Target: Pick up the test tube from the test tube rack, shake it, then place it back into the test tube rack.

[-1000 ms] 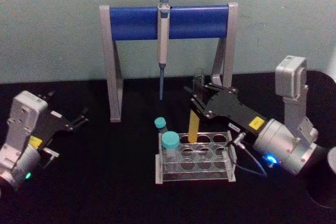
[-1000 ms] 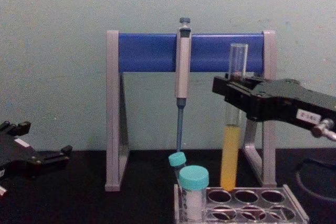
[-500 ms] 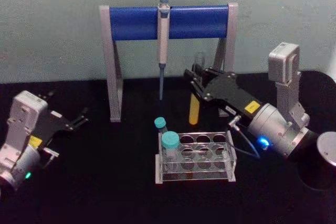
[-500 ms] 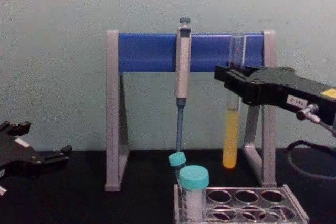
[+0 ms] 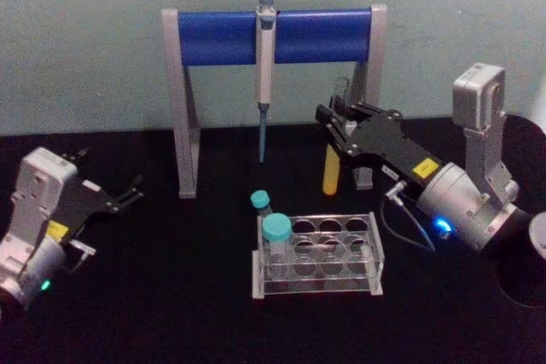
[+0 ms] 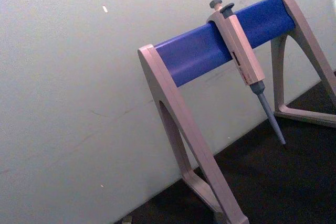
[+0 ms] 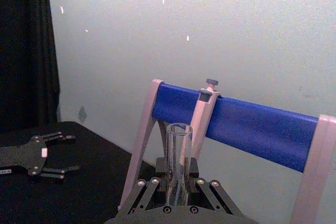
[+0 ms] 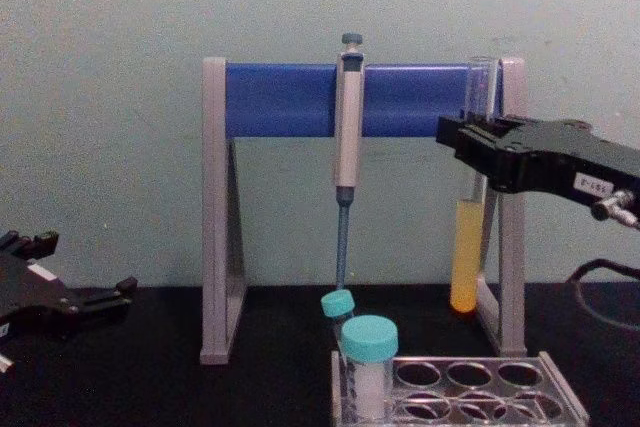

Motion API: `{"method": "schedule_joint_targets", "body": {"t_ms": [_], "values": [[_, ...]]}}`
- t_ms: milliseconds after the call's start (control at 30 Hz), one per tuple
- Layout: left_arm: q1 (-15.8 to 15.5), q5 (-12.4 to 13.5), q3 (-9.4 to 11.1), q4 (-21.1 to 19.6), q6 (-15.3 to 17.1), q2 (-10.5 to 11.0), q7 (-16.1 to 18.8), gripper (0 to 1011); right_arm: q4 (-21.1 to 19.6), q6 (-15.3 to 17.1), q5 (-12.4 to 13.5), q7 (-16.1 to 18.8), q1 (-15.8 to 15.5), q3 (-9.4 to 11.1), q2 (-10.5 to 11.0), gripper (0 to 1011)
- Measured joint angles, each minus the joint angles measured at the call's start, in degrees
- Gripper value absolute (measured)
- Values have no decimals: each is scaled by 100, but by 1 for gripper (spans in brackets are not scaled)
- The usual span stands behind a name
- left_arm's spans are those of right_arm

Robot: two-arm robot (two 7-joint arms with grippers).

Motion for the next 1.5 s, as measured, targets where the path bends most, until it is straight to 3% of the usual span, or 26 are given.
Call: {"method": "schedule_joint_targets", "body": {"t_ms": [200,433,733,933,1133,1500], "values": [[0,0,0,0,0,0,0,1001,-161,54,-10,-71,-149,105,93,226],[0,0,0,0,0,0,0,1001,-617,196,-14,-123,-537,251,323,226],[0,0,0,0,0,0,0,1001,-984,372,108,47,-870,170,468,226],[0,0,0,0,0,0,0,1001,-881,376,207,174,-776,1,365,226],[0,0,0,0,0,0,0,1001,-530,209,289,279,-475,-162,163,226],[0,0,0,0,0,0,0,1001,10,-18,276,217,-74,-193,-49,226]]}}
